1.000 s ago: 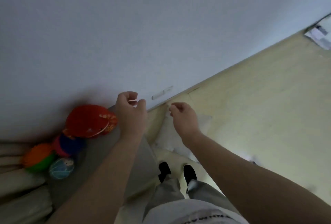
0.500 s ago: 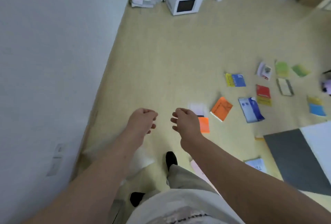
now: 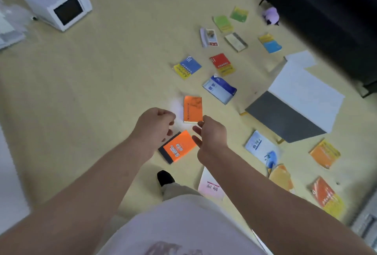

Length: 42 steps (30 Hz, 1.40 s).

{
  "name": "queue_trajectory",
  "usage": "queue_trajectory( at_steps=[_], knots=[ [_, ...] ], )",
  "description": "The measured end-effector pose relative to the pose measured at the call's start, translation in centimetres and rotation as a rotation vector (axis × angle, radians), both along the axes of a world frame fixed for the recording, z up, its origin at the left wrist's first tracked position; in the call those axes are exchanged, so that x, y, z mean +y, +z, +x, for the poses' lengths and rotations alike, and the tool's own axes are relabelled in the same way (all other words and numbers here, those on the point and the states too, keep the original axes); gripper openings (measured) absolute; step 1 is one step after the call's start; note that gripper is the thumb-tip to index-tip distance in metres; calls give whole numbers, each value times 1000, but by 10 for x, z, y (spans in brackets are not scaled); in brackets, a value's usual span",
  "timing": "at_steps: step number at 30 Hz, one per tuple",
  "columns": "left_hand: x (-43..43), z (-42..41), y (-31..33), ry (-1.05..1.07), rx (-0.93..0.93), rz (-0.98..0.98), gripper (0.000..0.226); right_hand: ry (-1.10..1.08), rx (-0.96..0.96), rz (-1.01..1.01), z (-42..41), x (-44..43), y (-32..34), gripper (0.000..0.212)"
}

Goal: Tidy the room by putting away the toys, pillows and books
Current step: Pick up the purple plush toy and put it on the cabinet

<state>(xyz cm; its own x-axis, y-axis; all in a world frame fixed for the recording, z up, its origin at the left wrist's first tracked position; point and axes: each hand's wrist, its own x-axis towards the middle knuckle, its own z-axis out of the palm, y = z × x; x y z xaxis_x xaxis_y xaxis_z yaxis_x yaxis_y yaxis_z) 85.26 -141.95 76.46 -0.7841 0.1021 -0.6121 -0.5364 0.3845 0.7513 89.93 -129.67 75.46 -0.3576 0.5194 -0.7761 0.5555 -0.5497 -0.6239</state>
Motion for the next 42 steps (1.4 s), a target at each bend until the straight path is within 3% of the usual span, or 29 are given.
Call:
queue_trajectory(
  at_steps=[6,12,21,29,42],
  knots=[
    [38,-95,22,-48,131,27,10,-184,42,-44,-86,31,22,12],
    [49,-184,31,-109,112,105,8,-355,80,-17,-166,47,31,19],
    [50,-376,45,-442,59,184,9,-689,163,40,-318,13,46,16],
    [52,-519,91,-651,22,243,10,-957,230,87,-438,-23,101,12],
    [148,-735,65,-1017,48,223,16,-1315,286,121,-650,42,58,9]
  ],
)
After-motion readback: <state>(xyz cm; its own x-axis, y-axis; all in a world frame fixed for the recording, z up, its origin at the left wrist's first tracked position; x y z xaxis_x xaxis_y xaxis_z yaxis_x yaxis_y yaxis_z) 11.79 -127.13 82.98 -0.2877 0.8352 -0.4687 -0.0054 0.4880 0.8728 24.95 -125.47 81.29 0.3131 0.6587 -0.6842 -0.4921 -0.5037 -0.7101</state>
